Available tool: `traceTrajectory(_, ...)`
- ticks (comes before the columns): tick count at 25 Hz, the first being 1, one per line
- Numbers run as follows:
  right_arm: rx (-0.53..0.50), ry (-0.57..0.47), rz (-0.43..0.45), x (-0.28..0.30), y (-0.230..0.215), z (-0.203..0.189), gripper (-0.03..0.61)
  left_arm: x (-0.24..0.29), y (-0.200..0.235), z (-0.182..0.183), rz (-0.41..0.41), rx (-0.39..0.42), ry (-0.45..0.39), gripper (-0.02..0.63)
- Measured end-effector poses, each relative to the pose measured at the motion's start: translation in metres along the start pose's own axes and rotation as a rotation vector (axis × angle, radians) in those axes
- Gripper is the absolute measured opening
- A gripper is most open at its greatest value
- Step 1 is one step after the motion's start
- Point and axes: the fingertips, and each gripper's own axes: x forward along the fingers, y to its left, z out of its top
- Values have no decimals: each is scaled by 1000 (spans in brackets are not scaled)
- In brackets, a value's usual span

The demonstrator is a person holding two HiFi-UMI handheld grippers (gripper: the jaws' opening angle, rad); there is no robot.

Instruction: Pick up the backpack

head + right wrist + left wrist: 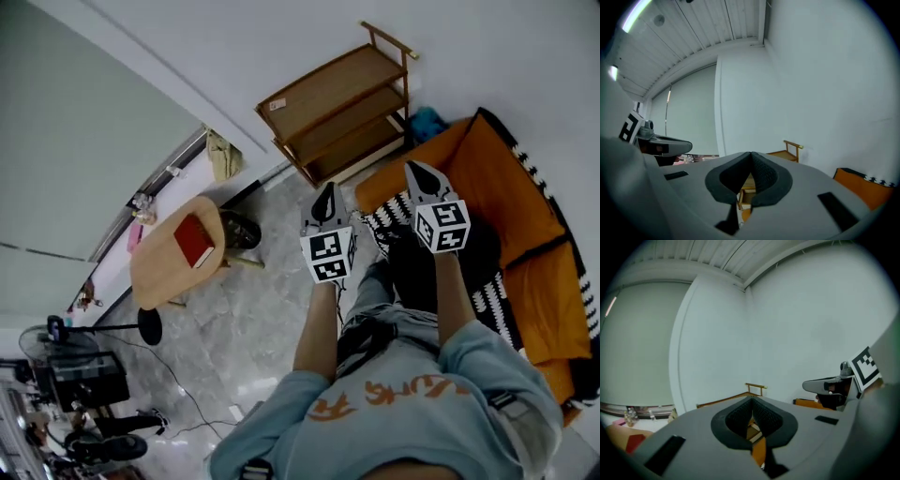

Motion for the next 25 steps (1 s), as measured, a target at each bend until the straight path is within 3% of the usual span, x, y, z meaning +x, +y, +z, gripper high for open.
traceTrajectory(7, 129, 71, -206, 12, -85, -52, -5, 98, -76, -31, -287, 23, 115, 20)
traceTrajectory(11, 188, 126, -281, 20, -114, -82, -5, 140, -101, -61, -378, 14, 204, 20)
traceTrajectory(17, 238, 176, -400, 28, -142, -108, -5, 187, -138, -86, -563, -16, 274, 20)
traceTrajectory(25, 313, 243, -603, 1, -194, -146, -5, 226, -192, -119, -745, 26, 368, 20)
